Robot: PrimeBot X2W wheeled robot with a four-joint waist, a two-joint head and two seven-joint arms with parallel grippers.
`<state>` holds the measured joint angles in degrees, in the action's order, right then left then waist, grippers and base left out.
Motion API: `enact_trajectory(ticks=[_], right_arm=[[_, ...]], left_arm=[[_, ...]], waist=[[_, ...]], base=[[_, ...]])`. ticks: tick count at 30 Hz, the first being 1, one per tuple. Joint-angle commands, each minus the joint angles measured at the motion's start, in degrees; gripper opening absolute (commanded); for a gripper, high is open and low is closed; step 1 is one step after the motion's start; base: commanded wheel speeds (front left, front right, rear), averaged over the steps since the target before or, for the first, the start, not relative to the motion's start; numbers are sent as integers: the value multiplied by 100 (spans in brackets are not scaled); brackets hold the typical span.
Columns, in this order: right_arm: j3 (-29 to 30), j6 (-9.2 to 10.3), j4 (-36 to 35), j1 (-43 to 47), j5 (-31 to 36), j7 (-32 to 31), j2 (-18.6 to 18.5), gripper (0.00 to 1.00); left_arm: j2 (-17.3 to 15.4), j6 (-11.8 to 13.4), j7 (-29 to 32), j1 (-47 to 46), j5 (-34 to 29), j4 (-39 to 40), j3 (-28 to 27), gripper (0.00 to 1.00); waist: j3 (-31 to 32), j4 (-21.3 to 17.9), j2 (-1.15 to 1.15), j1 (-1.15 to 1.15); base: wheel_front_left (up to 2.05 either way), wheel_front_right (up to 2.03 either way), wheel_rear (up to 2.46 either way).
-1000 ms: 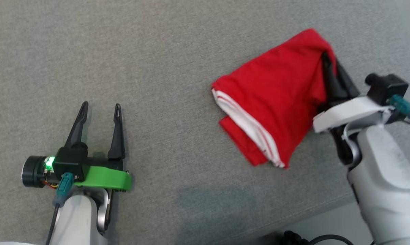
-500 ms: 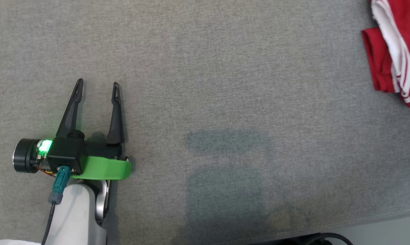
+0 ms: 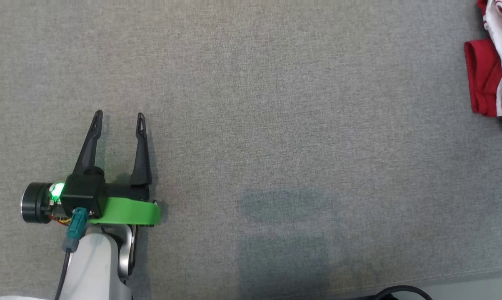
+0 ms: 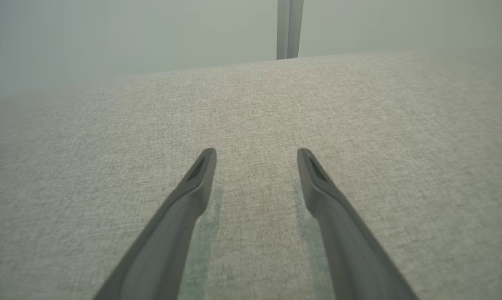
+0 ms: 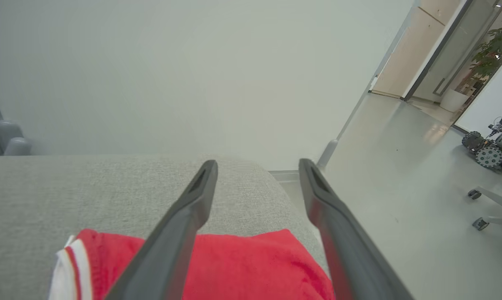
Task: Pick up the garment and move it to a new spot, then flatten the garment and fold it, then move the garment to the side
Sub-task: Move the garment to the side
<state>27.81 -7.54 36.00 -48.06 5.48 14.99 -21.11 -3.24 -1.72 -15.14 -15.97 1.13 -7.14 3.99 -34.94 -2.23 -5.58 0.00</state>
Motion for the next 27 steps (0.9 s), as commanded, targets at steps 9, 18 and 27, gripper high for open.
enact_trajectory(ticks=[9, 18, 27], right_arm=[[-1946, 12, -1136, 1364, -972, 10, 719, 100], [-2760, 9, -1430, 2720, -1529, 10, 1307, 100], [-2842, 11, -1508, 3763, -1396, 10, 1619, 100]], left_arm=[[15, 78, 1, 475, 175, -316, -83, 100], [29, 89, 2, 994, 351, -580, -180, 100], [30, 137, 1, 1551, 464, -732, -314, 100]], waist=[[1122, 3, 0, 0], [1958, 104, 0, 0], [2623, 147, 0, 0]], base=[[0, 0, 0], [0, 0, 0], [0, 0, 0]])
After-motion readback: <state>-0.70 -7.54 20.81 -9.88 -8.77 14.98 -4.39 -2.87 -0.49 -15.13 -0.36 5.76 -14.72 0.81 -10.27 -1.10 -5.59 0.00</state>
